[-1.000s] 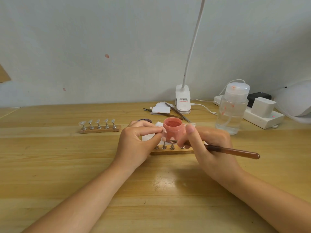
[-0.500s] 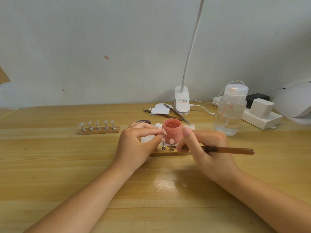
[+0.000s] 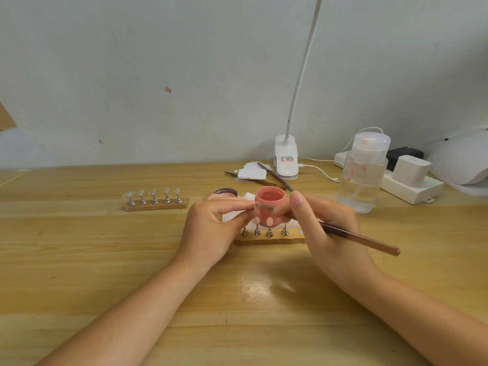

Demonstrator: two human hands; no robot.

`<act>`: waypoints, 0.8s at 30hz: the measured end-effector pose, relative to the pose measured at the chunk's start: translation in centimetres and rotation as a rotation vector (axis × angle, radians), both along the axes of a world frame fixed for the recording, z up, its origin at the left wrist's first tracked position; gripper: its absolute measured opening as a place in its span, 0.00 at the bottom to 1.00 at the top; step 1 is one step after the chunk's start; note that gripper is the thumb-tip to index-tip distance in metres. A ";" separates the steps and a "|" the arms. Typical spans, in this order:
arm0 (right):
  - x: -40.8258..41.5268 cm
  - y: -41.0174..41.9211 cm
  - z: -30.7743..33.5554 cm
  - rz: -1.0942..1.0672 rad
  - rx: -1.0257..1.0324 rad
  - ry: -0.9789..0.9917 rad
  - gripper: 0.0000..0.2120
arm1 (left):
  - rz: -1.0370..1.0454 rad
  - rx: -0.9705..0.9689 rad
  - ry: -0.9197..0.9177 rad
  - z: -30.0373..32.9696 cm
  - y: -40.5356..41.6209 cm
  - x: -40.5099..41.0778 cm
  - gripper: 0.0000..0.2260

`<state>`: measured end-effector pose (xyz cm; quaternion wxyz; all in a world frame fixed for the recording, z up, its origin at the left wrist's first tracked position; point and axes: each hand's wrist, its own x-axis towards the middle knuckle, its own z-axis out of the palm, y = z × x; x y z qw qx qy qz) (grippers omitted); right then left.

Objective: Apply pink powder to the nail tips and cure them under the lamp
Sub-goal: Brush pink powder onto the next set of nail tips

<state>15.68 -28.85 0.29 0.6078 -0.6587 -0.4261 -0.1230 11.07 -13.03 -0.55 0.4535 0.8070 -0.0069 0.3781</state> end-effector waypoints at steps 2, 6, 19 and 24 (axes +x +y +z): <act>-0.2 -0.1 -0.1 0.029 0.026 0.096 0.20 | -0.011 -0.011 0.006 0.1 -0.1 -0.1 0.10; -0.1 0.0 0.1 -0.006 0.062 0.025 0.19 | -0.028 -0.025 0.016 0.2 -0.1 -0.2 0.10; -0.4 -0.1 0.3 -0.039 0.138 -0.026 0.13 | -0.071 -0.054 0.053 0.3 -0.2 -0.4 0.11; 0.3 0.4 -0.4 -0.141 -0.127 -0.183 0.10 | -0.121 -0.018 0.037 0.5 -0.5 -0.5 0.04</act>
